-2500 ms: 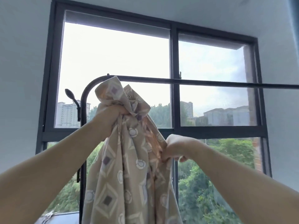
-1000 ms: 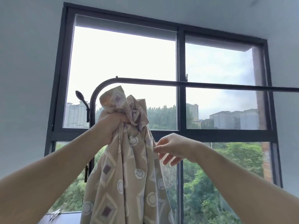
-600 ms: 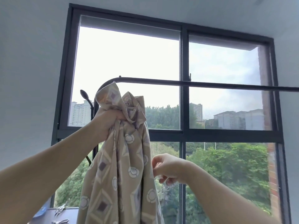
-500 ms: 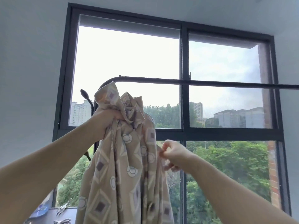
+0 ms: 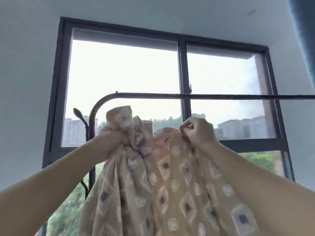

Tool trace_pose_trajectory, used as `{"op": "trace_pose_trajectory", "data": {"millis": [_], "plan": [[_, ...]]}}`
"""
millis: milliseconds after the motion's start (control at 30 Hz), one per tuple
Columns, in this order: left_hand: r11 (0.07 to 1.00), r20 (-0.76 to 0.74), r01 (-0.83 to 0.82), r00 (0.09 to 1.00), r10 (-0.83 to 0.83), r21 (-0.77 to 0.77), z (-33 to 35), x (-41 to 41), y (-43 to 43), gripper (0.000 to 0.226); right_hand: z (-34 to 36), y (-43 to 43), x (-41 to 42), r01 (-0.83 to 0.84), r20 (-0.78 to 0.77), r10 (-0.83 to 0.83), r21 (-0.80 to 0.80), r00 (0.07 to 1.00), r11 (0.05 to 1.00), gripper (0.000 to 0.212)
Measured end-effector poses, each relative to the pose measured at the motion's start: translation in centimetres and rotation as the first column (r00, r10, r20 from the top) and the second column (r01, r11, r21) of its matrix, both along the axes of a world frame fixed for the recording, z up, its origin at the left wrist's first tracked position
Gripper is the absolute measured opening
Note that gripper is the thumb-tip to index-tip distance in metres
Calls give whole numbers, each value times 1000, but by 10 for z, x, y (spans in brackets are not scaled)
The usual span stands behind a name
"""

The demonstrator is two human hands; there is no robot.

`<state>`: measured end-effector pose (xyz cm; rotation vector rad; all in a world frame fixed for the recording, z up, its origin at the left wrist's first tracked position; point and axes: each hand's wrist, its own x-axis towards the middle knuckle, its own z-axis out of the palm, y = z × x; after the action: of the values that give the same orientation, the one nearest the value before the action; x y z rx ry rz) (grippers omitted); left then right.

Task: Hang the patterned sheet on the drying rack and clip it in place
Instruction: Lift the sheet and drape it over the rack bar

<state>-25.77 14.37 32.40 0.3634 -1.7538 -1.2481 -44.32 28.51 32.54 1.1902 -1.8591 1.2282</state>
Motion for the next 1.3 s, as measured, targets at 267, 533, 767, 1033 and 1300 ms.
{"op": "trace_pose_trajectory", "data": {"millis": [267,533,767,1033,1300], "plan": [[897,174,433,880,-441,86,-8,-21,39,21,14,-1,49,-522,72,524,-48,848,851,7],[948,111,305,943,-314,95,-1,-25,33,24,-5,20,16,-665,576,430,289,695,688,39],[981,105,185,976,-190,54,13,-10,28,17,-13,38,-3,-217,291,-91,856,952,470,9],[998,-200,-57,978,60,22,31,2,-4,23,12,42,-17,133,-104,-122,105,987,986,17],[1000,-209,-15,978,19,19,16,-24,17,36,20,47,-6,-109,129,174,-402,976,909,16]]}}
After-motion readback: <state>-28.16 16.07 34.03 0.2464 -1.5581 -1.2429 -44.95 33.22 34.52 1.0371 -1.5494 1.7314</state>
